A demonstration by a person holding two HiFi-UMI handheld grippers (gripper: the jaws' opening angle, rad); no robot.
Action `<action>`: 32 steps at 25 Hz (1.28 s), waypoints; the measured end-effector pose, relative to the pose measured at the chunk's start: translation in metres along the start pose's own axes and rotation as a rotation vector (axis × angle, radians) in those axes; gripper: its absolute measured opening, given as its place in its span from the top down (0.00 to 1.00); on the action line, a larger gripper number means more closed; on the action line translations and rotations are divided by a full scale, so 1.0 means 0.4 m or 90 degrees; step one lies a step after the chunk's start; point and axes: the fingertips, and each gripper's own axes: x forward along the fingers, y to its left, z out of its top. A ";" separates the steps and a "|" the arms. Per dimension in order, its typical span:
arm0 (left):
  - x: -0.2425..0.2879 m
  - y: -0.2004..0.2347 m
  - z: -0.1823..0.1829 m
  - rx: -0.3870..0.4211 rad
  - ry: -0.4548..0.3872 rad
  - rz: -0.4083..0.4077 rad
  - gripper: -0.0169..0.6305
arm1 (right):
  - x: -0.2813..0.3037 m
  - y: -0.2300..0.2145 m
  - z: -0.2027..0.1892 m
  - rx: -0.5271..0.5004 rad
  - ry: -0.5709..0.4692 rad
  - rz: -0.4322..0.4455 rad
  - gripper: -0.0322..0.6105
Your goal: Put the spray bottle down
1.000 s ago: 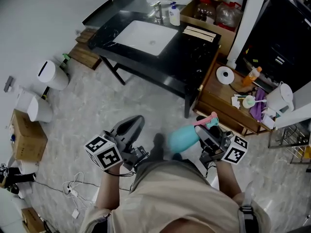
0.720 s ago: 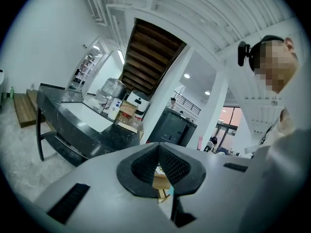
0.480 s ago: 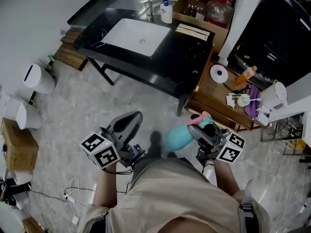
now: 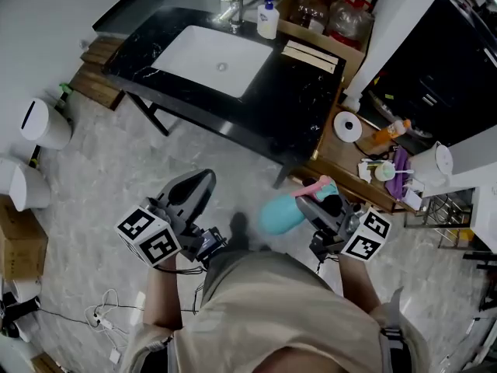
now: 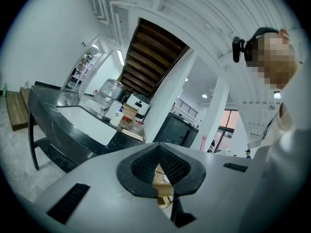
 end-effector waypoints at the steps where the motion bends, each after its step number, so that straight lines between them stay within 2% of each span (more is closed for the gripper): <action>1: 0.009 0.010 0.005 -0.003 0.001 -0.002 0.96 | 0.008 -0.006 0.004 -0.007 0.002 -0.005 0.64; 6: 0.055 0.045 0.023 -0.009 0.013 -0.027 0.96 | 0.034 -0.030 0.024 -0.063 0.016 -0.037 0.64; 10: 0.101 0.068 0.044 0.004 0.035 -0.051 0.96 | 0.049 -0.053 0.042 -0.122 0.035 -0.068 0.64; 16: 0.144 0.113 0.076 0.005 0.039 -0.071 0.96 | 0.078 -0.085 0.062 -0.142 0.033 -0.102 0.64; 21: 0.154 0.155 0.097 0.002 0.033 -0.086 0.96 | 0.132 -0.107 0.074 -0.188 0.051 -0.128 0.64; 32: 0.110 0.287 0.130 -0.012 0.013 -0.068 0.96 | 0.242 -0.154 0.098 -0.271 0.103 -0.190 0.64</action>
